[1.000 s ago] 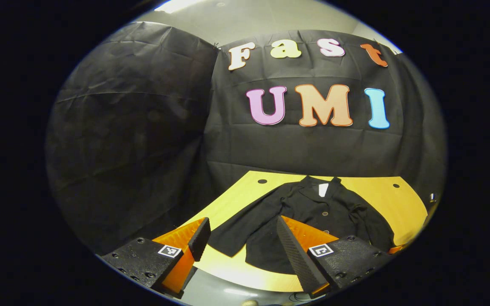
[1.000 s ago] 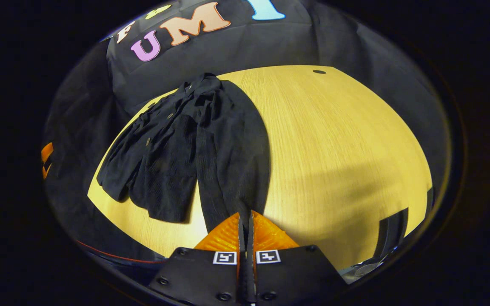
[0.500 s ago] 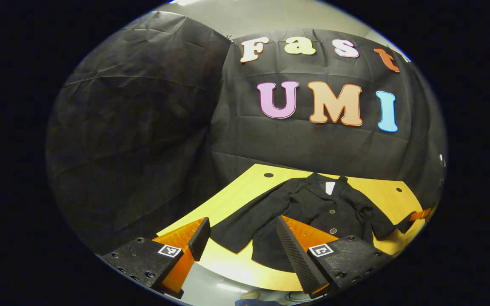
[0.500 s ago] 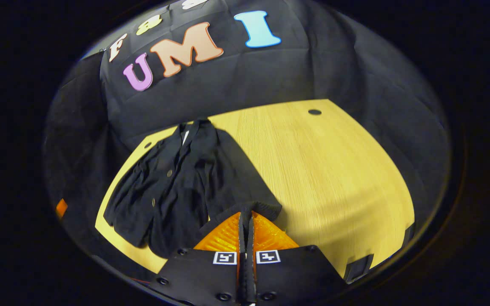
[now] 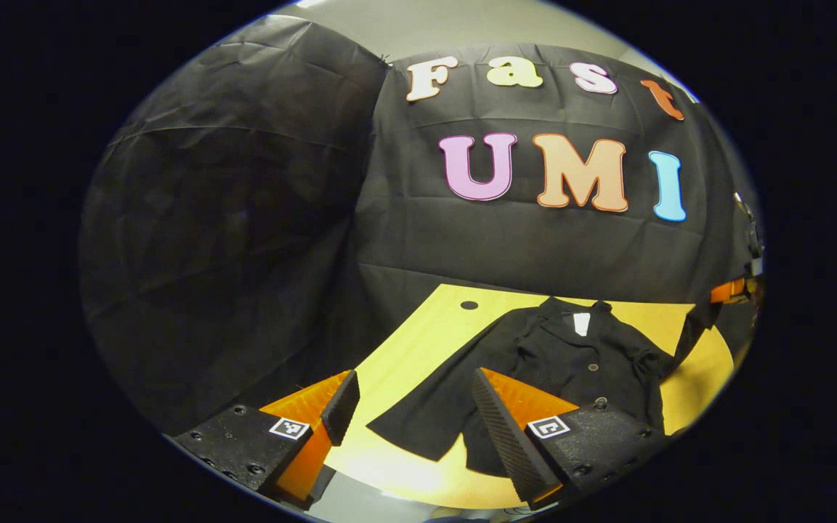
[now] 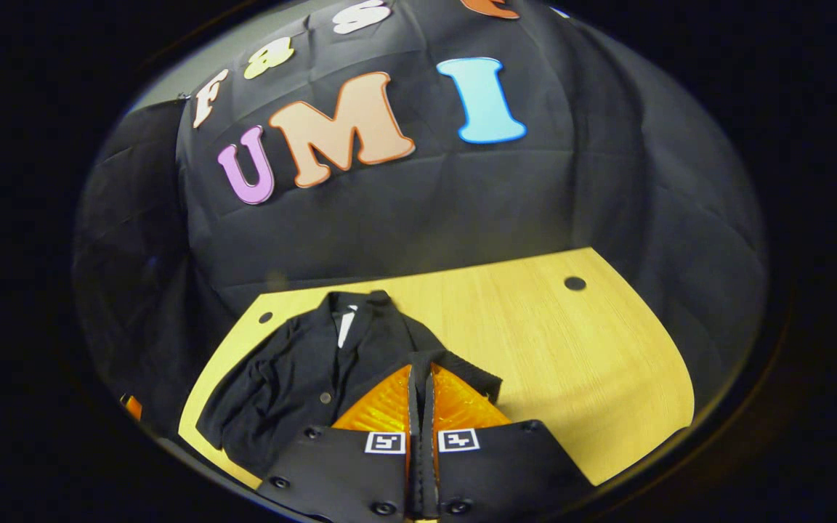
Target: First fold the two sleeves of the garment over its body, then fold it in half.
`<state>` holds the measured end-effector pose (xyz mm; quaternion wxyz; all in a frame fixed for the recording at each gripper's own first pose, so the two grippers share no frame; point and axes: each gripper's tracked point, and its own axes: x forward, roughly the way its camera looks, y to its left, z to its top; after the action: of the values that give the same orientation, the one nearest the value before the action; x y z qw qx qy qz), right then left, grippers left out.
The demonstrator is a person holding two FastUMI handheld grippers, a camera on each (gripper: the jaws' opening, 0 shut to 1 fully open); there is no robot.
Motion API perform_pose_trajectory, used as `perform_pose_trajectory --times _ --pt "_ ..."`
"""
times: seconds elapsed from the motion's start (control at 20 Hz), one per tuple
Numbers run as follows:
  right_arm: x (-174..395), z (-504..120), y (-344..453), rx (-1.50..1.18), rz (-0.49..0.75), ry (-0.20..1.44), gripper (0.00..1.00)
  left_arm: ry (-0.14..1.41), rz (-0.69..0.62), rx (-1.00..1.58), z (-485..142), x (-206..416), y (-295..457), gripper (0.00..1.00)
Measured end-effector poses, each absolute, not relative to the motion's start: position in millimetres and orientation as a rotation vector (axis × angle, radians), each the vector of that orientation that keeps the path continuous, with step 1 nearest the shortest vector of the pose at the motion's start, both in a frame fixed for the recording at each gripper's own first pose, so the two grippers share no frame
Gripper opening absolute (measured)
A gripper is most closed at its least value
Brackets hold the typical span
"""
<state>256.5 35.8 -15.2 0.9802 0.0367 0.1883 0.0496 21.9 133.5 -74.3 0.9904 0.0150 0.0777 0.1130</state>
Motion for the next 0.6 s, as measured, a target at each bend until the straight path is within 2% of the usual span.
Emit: perform_pose_trajectory --times 0.3,0.6 --pt "312.5 36.6 134.0 -0.003 0.19 0.297 0.02 0.225 0.206 -0.007 -95.1 47.7 156.6 0.94" --pt "366.5 48.3 240.3 -0.072 0.291 0.297 0.02 0.312 0.179 -0.046 -125.4 63.4 177.8 0.94"
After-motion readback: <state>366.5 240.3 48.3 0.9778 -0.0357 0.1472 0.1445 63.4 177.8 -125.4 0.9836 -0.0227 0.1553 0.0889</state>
